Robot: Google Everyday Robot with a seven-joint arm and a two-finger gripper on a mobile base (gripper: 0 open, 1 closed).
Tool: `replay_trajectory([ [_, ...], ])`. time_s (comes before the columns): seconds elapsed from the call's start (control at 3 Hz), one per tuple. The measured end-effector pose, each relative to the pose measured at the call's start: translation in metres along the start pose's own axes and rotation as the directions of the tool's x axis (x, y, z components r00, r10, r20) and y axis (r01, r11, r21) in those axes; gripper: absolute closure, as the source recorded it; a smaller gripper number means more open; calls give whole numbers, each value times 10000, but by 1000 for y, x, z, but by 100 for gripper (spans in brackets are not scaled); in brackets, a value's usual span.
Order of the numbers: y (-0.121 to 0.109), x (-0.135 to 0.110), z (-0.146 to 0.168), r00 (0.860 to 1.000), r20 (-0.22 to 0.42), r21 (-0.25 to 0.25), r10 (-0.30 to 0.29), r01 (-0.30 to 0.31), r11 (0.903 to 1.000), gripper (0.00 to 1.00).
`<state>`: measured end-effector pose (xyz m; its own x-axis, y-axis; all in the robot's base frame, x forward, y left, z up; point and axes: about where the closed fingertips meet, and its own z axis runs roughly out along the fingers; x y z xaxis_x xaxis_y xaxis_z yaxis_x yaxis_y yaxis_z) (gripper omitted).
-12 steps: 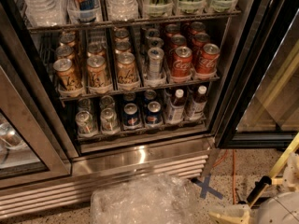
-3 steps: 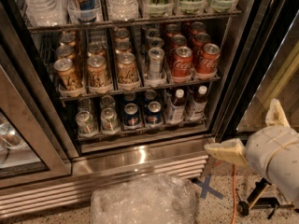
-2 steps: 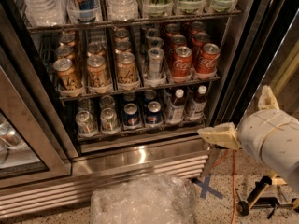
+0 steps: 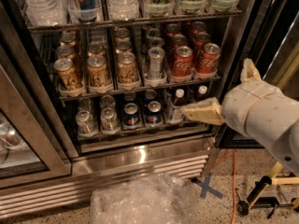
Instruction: Pick orange can from middle shelf of fridge
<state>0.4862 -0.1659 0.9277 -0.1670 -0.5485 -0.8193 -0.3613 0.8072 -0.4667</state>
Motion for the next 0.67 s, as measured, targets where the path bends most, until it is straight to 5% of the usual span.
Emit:
replay_trajectory([
  [0.67, 10, -62, 10, 9930, 1044, -355, -550, 590, 9976, 0],
])
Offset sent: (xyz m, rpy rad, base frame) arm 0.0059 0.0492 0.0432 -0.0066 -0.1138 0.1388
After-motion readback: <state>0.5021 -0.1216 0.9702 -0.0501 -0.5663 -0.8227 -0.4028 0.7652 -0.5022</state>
